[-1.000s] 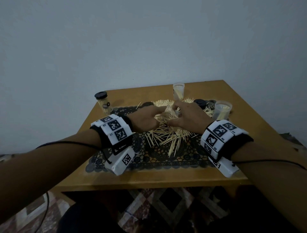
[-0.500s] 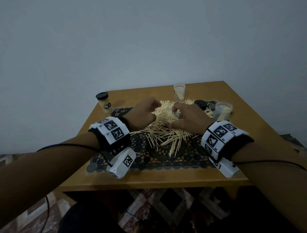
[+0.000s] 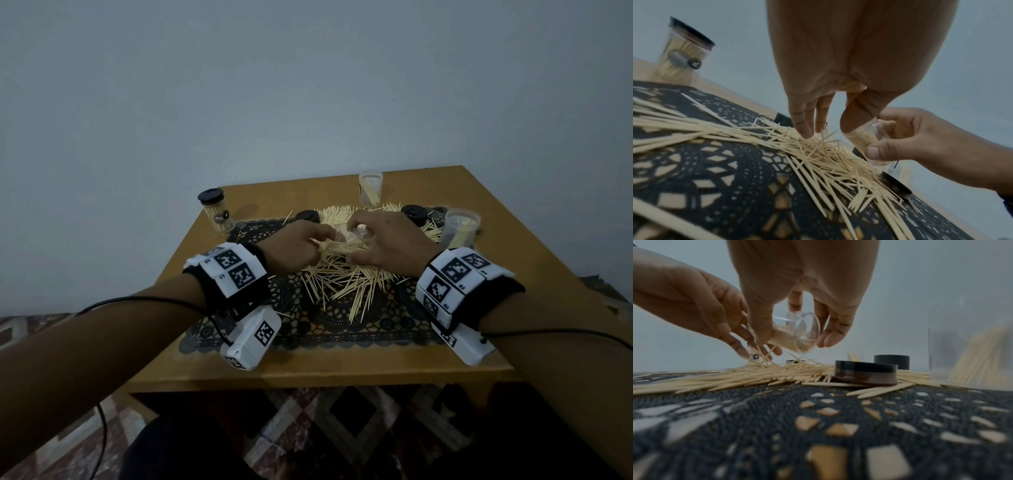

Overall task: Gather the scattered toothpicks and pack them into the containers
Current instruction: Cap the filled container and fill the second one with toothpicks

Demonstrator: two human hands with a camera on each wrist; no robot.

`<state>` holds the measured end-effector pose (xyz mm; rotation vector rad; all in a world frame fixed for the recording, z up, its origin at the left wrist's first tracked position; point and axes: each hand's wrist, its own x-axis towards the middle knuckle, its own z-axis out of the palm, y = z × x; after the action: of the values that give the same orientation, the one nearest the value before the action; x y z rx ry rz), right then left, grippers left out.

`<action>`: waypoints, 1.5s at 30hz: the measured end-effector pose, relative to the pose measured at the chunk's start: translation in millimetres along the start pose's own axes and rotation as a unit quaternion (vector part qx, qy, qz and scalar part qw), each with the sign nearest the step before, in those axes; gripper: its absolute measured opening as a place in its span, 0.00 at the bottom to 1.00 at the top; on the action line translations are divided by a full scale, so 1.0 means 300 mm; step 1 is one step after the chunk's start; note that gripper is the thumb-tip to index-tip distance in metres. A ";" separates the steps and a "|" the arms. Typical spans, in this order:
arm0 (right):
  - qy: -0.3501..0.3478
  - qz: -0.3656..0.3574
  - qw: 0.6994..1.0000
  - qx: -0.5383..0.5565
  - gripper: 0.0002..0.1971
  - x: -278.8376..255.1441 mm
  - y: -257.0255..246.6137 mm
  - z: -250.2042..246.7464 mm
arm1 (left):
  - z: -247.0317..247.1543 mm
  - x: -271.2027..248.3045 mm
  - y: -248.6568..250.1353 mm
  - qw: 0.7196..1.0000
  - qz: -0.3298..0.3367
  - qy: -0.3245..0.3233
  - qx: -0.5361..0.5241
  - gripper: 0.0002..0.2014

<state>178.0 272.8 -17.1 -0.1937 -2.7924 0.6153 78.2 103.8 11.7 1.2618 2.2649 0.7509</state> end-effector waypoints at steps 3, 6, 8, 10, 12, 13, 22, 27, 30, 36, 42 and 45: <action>0.003 -0.007 1.000 -0.001 0.24 -0.003 -0.008 -0.004 | 0.005 -0.008 0.008 0.999 0.001 -0.018 -0.036 0.23; -0.001 -0.006 1.000 0.002 0.25 -0.006 -0.009 -0.008 | 0.008 -0.006 0.006 0.996 0.001 0.020 -0.088 0.23; -0.004 -0.009 1.000 0.008 0.25 -0.008 -0.012 -0.009 | 0.002 -0.001 -0.001 0.998 0.001 0.012 -0.067 0.25; -0.002 -0.008 1.000 0.016 0.25 -0.009 -0.012 -0.009 | -0.006 -0.002 -0.006 0.998 -0.001 0.007 -0.060 0.25; 0.000 -0.005 1.000 0.021 0.25 -0.009 -0.012 -0.009 | -0.020 -0.008 -0.014 0.998 -0.003 0.028 -0.058 0.25; 0.000 -0.005 1.000 0.021 0.25 -0.009 -0.012 -0.008 | -0.028 -0.013 -0.022 0.998 -0.001 0.042 -0.053 0.24; -0.002 0.013 1.000 0.011 0.25 -0.006 -0.007 -0.009 | -0.061 -0.213 -0.129 0.975 0.040 0.098 0.196 0.19; -0.005 0.013 1.000 0.008 0.25 -0.003 -0.007 -0.011 | -0.043 -0.287 -0.181 0.954 -0.024 -0.036 0.297 0.28; -0.005 0.015 1.000 0.008 0.25 -0.006 -0.013 -0.008 | -0.060 -0.257 -0.201 0.964 -0.005 0.023 0.266 0.22; -0.009 0.016 1.000 0.011 0.24 -0.004 -0.007 -0.006 | -0.071 -0.163 -0.252 0.963 -0.022 0.025 0.269 0.22; -0.008 0.016 1.000 0.020 0.24 -0.004 -0.008 -0.005 | -0.071 -0.124 -0.255 0.973 -0.073 0.024 0.220 0.38; -0.007 0.015 1.000 0.024 0.24 -0.005 -0.006 -0.006 | -0.084 -0.135 -0.265 0.966 -0.116 -0.062 0.224 0.50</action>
<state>179.9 271.5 -15.0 -0.2238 -2.7905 0.6930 32.7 28.0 -15.9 1.1543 2.5004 0.0687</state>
